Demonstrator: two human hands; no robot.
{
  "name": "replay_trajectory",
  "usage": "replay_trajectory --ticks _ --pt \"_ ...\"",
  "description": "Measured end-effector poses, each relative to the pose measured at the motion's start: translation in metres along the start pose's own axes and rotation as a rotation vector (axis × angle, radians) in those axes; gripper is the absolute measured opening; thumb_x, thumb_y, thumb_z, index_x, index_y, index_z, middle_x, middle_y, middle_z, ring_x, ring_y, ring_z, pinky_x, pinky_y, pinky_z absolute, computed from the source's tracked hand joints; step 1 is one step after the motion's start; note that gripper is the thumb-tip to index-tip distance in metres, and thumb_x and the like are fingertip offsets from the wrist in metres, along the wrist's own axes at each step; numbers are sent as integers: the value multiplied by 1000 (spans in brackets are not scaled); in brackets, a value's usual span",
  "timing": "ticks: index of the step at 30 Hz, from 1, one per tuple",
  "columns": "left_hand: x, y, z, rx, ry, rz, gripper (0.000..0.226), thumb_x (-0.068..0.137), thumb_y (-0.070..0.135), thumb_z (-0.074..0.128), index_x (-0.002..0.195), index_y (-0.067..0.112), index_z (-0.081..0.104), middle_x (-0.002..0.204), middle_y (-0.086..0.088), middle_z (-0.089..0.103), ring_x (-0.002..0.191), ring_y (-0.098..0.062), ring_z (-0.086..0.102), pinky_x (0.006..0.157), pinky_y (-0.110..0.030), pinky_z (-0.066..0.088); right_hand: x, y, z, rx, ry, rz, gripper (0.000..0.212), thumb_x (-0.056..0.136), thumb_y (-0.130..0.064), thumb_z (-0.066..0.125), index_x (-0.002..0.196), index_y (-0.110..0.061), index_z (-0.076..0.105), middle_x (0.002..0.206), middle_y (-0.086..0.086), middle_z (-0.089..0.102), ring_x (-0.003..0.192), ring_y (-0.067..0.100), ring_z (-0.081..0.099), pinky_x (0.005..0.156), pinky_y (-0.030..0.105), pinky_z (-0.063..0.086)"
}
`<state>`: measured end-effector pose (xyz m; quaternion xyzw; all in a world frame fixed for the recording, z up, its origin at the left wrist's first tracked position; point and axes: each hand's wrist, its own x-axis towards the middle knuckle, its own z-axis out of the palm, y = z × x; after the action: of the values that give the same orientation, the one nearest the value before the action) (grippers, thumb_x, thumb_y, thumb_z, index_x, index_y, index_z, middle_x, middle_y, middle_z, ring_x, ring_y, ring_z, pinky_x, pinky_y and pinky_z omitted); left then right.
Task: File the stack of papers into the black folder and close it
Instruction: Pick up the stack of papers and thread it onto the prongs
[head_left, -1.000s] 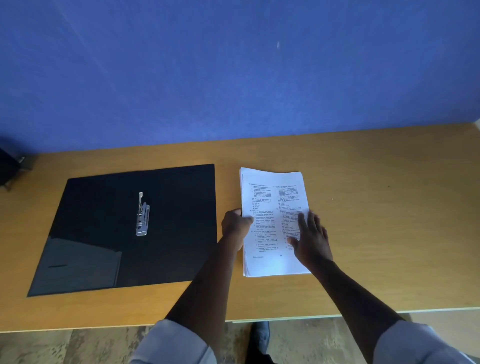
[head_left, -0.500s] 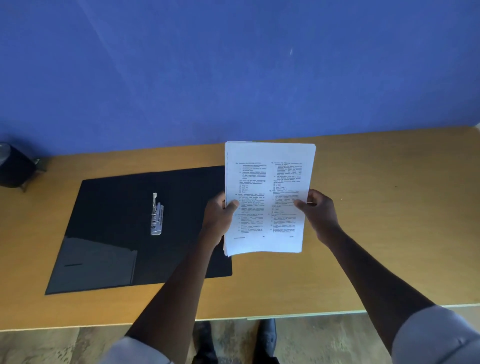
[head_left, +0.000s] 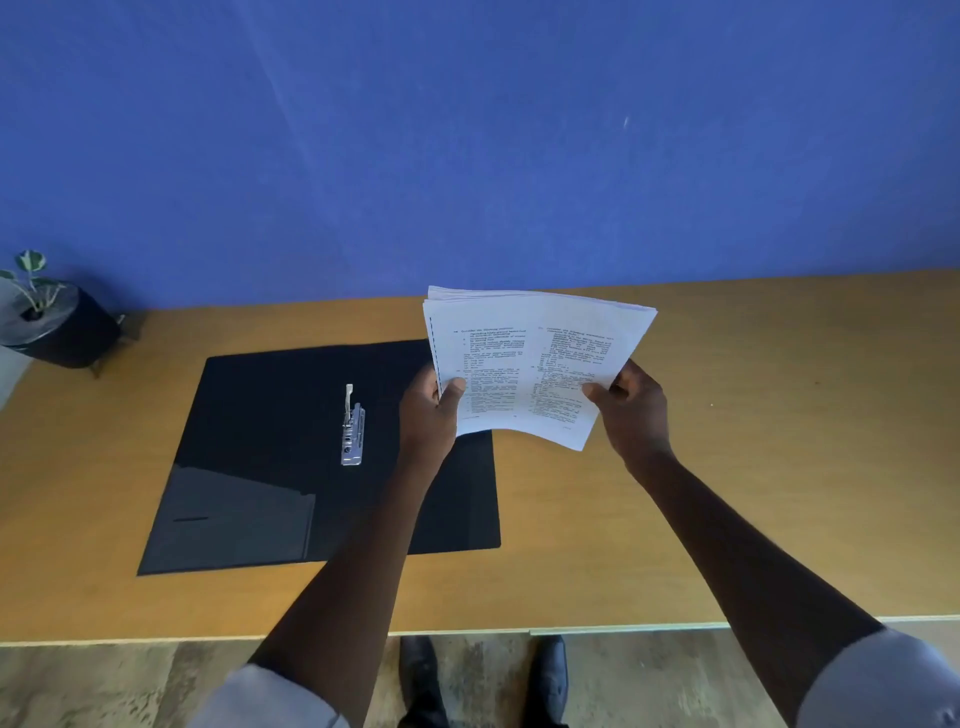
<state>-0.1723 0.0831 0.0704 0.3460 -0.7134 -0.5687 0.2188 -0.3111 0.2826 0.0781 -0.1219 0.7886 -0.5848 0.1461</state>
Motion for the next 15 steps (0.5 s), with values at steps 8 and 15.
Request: replay_trajectory --ticks 8,15 --pt "-9 -17 -3 32 -14 -11 25 98 13 52 121 18 61 114 5 71 105 -11 66 87 -31 54 -11 6 6 -102 -45 -20 23 92 -7 65 110 -19 69 92 -19 71 81 -10 67 65 5 48" --pt "-13 -14 -7 131 21 4 17 97 12 53 110 11 65 102 2 72 90 -14 67 73 -27 52 -13 8 6 -140 -34 -26 24 91 -7 65 113 -17 70 89 -22 69 79 -12 66 74 18 55"
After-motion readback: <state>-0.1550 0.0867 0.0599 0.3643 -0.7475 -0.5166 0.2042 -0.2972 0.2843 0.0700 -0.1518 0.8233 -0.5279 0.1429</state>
